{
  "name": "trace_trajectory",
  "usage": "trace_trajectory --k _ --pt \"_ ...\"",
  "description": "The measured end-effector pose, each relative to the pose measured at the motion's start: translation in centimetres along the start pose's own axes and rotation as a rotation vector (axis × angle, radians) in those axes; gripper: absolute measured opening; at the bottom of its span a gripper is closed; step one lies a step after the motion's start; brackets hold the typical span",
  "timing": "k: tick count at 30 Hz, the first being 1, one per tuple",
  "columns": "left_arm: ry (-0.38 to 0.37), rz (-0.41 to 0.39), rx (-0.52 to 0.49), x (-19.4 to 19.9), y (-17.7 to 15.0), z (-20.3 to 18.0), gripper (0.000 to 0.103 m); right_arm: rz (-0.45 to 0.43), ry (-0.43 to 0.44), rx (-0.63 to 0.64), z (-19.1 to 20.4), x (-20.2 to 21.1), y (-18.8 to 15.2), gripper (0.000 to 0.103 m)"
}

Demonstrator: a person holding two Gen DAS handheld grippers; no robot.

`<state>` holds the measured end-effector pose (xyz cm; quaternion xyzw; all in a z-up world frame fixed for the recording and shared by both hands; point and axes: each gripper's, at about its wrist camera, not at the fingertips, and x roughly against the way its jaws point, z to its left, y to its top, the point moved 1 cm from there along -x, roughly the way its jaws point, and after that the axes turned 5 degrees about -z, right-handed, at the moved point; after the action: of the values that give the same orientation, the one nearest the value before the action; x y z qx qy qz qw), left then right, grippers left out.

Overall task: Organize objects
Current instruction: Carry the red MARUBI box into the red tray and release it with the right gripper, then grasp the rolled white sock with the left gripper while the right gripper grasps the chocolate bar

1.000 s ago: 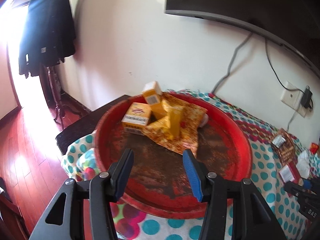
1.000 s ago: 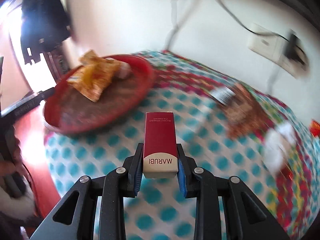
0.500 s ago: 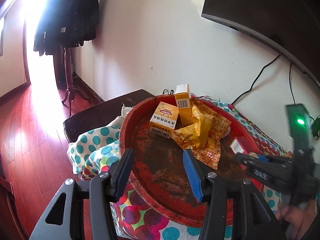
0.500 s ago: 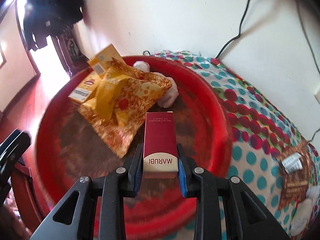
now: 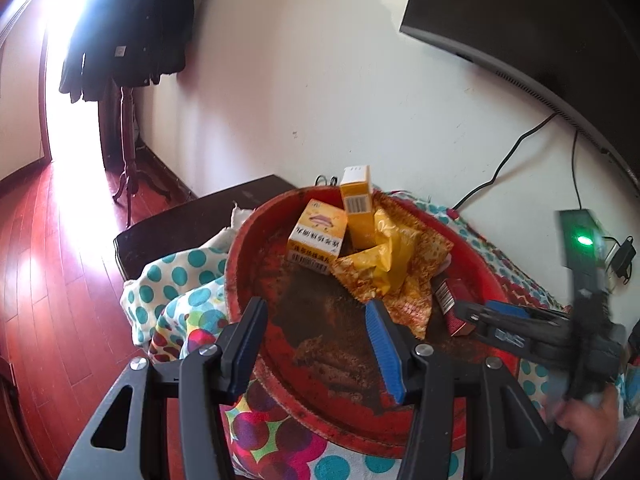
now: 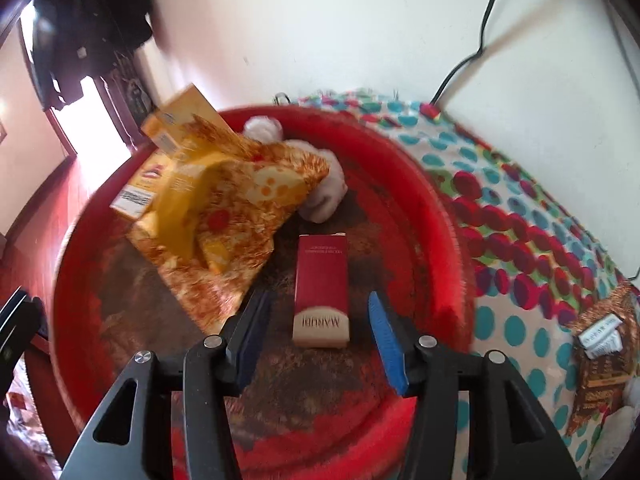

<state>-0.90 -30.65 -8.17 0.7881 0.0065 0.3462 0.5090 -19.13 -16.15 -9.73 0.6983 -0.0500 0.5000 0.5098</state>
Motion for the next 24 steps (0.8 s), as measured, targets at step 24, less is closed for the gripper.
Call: trace_trajectory --k 24 --pt "-0.159 0.026 -0.362 1.0 -3.8 -8.9 0.053 0.023 -0.322 -0.163 -28.3 17.6 -19.4 0.049"
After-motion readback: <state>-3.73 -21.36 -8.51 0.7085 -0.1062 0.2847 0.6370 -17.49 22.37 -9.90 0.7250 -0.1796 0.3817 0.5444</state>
